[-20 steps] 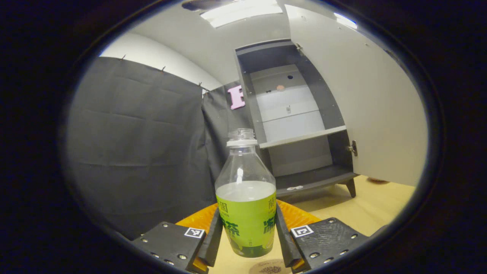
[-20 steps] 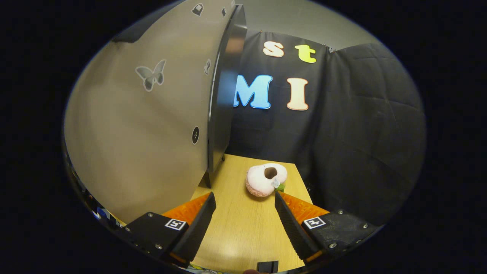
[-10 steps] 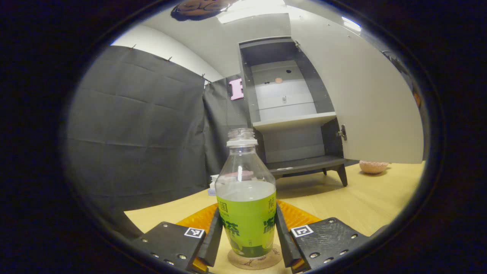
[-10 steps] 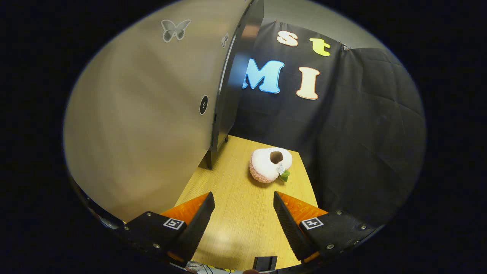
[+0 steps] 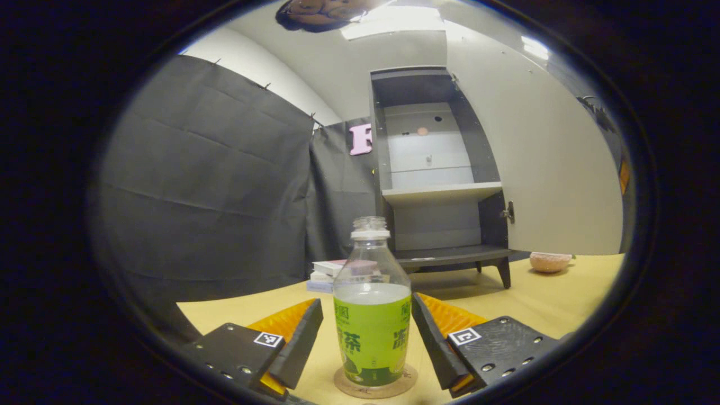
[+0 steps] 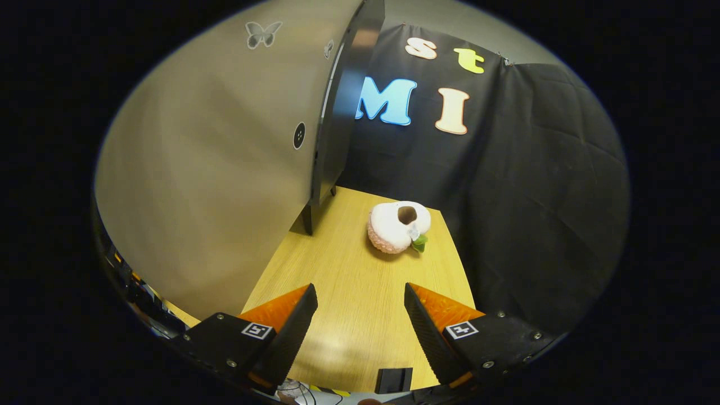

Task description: Open the cabinet door with the right hand, grasp the bottle in the cabinet with the left hand and place it on the coaster, then close the cabinet door with the right hand.

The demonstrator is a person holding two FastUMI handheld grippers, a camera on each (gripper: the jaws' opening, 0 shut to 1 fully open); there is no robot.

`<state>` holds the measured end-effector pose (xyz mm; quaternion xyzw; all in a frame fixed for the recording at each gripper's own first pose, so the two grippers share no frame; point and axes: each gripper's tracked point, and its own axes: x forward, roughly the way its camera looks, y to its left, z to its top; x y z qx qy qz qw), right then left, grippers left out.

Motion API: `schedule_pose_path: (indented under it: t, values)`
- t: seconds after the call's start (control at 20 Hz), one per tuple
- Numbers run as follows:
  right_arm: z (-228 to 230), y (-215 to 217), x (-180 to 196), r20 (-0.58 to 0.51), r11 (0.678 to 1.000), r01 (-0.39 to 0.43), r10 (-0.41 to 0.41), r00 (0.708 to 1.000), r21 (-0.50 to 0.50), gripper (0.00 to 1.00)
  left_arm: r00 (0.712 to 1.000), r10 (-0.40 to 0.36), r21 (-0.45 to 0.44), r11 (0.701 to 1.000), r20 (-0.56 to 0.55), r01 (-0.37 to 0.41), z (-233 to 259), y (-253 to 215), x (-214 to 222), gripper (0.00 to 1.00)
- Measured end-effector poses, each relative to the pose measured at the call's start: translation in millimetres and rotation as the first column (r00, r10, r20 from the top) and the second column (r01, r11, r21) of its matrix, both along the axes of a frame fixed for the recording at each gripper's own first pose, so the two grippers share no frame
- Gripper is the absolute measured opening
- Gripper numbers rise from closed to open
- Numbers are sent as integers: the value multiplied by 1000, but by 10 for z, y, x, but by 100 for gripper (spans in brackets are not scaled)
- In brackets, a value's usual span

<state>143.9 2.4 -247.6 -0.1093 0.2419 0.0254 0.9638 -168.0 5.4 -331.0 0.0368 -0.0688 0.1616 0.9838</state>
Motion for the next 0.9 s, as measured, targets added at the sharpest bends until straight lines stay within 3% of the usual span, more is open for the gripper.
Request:
schedule_pose_path:
  t: [0.05,0.1,0.35,0.7,0.9]
  values:
    - [4,-21,-18,0,1000,5,-5,1000,6,96,1000,-5,-5,1000,8,5,50,-9,13,94]
    - [-12,-57,-44,0,1000,15,-15,1000,13,96,1000,-8,-5,1000,11,8,99,-8,-5,90]
    - [159,-171,-144,21,995,73,-75,997,74,96,998,-60,-26,998,-6,60,425,-23,69,90]
    - [621,-102,-192,102,976,77,-100,990,205,96,992,-124,51,991,-10,125,1376,-107,176,90]
    - [1045,-146,-140,186,971,89,-132,974,223,96,988,-155,94,983,-5,155,2035,-231,263,90]
